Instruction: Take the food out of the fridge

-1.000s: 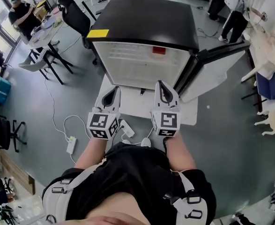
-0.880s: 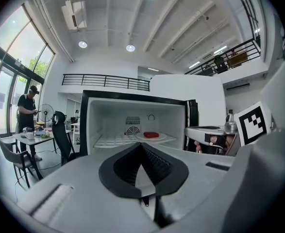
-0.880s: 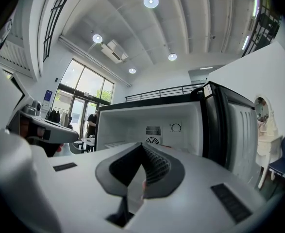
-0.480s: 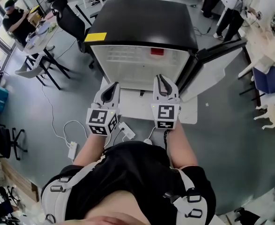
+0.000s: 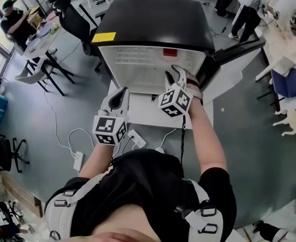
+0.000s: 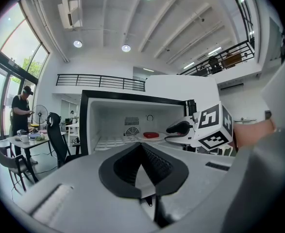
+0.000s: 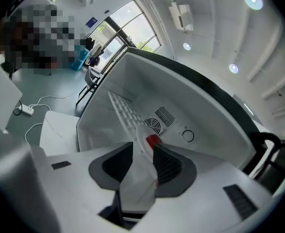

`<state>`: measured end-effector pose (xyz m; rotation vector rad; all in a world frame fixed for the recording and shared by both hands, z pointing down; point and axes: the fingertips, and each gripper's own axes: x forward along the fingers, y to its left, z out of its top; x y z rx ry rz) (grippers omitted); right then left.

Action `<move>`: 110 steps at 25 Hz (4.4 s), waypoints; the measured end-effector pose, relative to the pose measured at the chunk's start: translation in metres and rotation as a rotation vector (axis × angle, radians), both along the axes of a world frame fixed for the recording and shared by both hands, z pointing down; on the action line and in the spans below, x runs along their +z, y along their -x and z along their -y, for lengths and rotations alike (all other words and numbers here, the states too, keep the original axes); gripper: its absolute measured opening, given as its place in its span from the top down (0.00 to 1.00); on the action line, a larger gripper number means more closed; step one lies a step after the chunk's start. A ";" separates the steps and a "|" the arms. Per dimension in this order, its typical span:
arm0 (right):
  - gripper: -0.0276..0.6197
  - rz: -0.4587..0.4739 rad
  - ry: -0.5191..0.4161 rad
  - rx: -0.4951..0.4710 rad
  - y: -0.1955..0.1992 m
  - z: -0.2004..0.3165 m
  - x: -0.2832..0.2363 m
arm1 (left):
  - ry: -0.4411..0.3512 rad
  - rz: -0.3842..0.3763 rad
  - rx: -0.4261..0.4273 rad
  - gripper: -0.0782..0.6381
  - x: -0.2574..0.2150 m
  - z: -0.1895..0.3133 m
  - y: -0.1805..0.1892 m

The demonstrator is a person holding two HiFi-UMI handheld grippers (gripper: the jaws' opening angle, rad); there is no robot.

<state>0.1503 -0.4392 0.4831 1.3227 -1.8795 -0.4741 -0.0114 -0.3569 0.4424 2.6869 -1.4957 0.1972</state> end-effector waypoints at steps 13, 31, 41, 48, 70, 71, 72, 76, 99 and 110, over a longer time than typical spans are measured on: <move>0.72 -0.434 0.026 -0.007 -0.007 0.044 0.029 | 0.021 -0.010 -0.078 0.89 0.006 -0.004 0.031; 0.73 -0.555 0.095 -0.040 -0.012 0.063 0.051 | 0.038 -0.005 -0.129 0.89 0.010 -0.008 0.051; 0.85 -0.585 0.039 -0.064 -0.010 0.048 0.041 | 0.033 -0.006 -0.102 0.89 0.008 -0.006 0.046; 0.91 -0.584 0.020 -0.064 -0.011 0.036 0.037 | 0.025 -0.008 -0.089 0.89 0.005 -0.009 0.045; 0.92 -0.572 -0.163 -0.132 0.010 -0.020 0.017 | 0.020 -0.020 -0.013 0.89 0.004 -0.010 0.028; 0.92 -0.576 -0.166 -0.137 0.011 -0.024 0.016 | 0.020 -0.021 -0.008 0.89 0.004 -0.010 0.027; 0.92 -0.582 -0.169 -0.143 0.012 -0.027 0.013 | 0.020 -0.021 -0.003 0.89 0.004 -0.010 0.026; 0.92 -0.581 -0.191 -0.156 0.014 -0.044 0.001 | 0.023 -0.025 0.010 0.89 0.004 -0.013 0.021; 0.92 -0.558 -0.228 -0.170 0.021 -0.114 -0.017 | 0.021 -0.034 0.031 0.89 0.002 -0.009 0.022; 0.92 -0.559 -0.219 -0.169 0.023 -0.115 -0.014 | 0.020 -0.035 0.027 0.89 0.003 -0.011 0.026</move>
